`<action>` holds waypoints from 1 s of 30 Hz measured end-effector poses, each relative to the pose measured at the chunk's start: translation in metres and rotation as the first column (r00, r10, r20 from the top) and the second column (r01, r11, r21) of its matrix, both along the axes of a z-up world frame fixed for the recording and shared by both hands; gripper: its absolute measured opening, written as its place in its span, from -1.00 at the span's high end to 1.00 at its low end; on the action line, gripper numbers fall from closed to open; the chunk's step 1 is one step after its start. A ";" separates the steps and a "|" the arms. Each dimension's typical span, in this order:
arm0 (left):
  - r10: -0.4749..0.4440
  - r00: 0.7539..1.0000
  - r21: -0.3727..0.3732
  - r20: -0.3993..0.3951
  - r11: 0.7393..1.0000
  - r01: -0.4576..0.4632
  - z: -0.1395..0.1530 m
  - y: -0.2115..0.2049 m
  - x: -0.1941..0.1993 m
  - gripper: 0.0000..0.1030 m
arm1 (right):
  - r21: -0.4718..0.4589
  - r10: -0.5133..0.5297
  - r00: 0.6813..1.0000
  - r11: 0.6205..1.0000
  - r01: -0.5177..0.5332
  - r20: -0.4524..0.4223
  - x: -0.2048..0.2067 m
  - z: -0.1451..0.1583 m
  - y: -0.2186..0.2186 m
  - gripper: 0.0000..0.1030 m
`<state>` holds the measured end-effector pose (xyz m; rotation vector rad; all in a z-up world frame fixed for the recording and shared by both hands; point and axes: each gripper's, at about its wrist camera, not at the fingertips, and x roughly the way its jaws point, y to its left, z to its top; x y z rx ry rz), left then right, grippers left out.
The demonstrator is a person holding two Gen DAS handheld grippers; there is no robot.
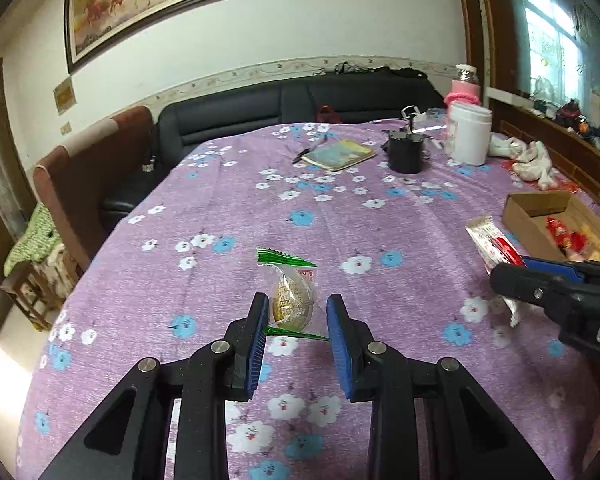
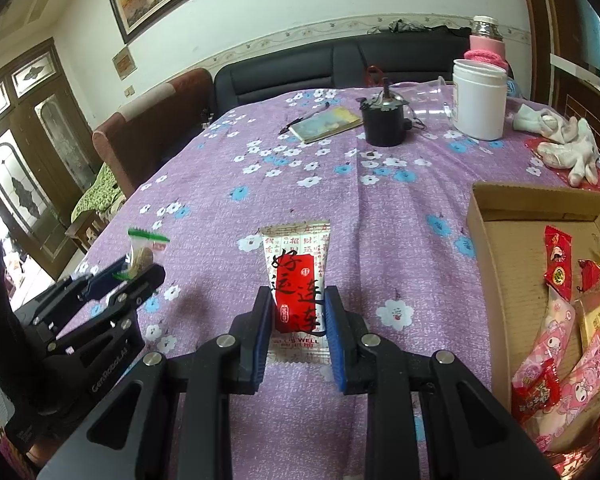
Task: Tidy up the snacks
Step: 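Hold the clear bag and white-red packet above the table, then carry both snacks into the cardboard tray and open both grippers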
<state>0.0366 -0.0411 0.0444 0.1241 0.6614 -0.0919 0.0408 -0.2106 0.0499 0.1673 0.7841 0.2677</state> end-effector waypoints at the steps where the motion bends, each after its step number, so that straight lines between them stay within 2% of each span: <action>1: -0.012 1.000 -0.017 -0.002 1.000 0.012 0.001 0.000 -0.001 0.39 | 0.006 -0.008 1.000 1.000 0.008 0.006 -0.001 0.002 -0.003 0.52; 3: -0.057 0.998 -0.053 -0.018 0.997 0.056 0.003 -0.001 -0.002 0.39 | 0.021 -0.030 0.999 0.999 0.030 0.012 -0.001 0.006 -0.009 0.52; 6: -0.100 0.994 -0.096 -0.049 0.991 0.095 0.005 0.000 -0.005 0.40 | 0.072 -0.051 0.998 0.996 0.053 -0.026 0.001 0.008 -0.018 0.52; 9: -0.118 0.991 -0.135 -0.070 0.985 0.107 0.011 0.005 -0.011 0.40 | 0.141 -0.050 0.998 0.988 0.056 -0.044 -0.011 0.016 -0.026 0.52; 18: -0.162 0.984 -0.196 -0.072 0.970 0.146 0.038 0.004 -0.043 0.40 | 0.138 -0.082 0.997 0.987 0.083 -0.016 -0.076 0.023 -0.054 0.53; 22: -0.190 0.979 -0.197 -0.074 0.965 0.172 0.042 -0.016 -0.060 0.40 | 0.156 -0.115 0.993 0.981 0.115 -0.008 -0.097 0.025 -0.076 0.53; 30: -0.306 0.948 -0.203 -0.091 0.937 0.283 0.051 -0.076 -0.073 0.40 | 0.199 -0.236 0.972 0.953 0.230 0.009 -0.122 0.030 -0.139 0.52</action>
